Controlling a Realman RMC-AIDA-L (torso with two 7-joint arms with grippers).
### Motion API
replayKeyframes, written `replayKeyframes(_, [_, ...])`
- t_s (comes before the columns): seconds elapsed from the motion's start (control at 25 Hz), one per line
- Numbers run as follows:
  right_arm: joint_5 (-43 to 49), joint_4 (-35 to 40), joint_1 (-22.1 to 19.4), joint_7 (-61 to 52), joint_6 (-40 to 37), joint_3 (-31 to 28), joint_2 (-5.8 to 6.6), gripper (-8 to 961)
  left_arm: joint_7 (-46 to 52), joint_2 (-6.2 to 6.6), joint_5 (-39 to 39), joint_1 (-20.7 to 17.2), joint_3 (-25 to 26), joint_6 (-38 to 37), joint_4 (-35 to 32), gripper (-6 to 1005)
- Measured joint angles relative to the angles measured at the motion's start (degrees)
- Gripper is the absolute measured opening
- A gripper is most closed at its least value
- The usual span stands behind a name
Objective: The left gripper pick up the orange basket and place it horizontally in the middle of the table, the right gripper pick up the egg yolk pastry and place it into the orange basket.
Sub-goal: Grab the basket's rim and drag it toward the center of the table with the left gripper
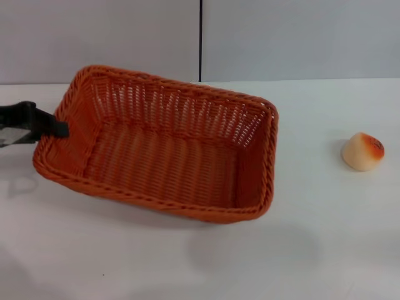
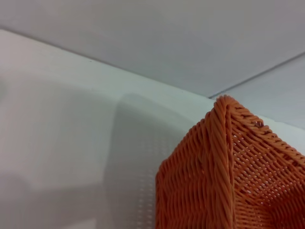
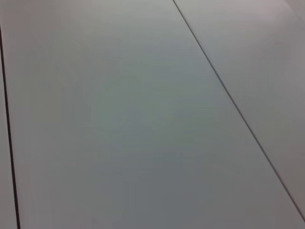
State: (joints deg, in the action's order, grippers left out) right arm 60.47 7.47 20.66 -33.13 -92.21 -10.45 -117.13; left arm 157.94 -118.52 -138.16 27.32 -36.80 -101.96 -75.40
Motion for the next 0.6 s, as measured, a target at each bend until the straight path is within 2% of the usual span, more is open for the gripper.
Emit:
replayKeyframes(0.2, [0.00, 0.00, 0.10, 0.00, 0.02, 0.00, -0.09, 510, 0.90, 0.01, 3.80, -3.14, -4.59, 2.38, 0.07, 181])
replayKeyframes(0.32, [0.00, 0.00, 0.07, 0.00, 0.02, 0.00, -0.10, 509, 0.98, 0.06, 4.60, -3.80, -5.68, 2.63, 0.10, 182])
replayKeyframes(0.6, [0.00, 0.00, -0.09, 0.00, 0.37, -0.01, -0.17, 507, 0.24, 0.34, 9.32, -4.38, -12.05, 1.39, 1.97, 182])
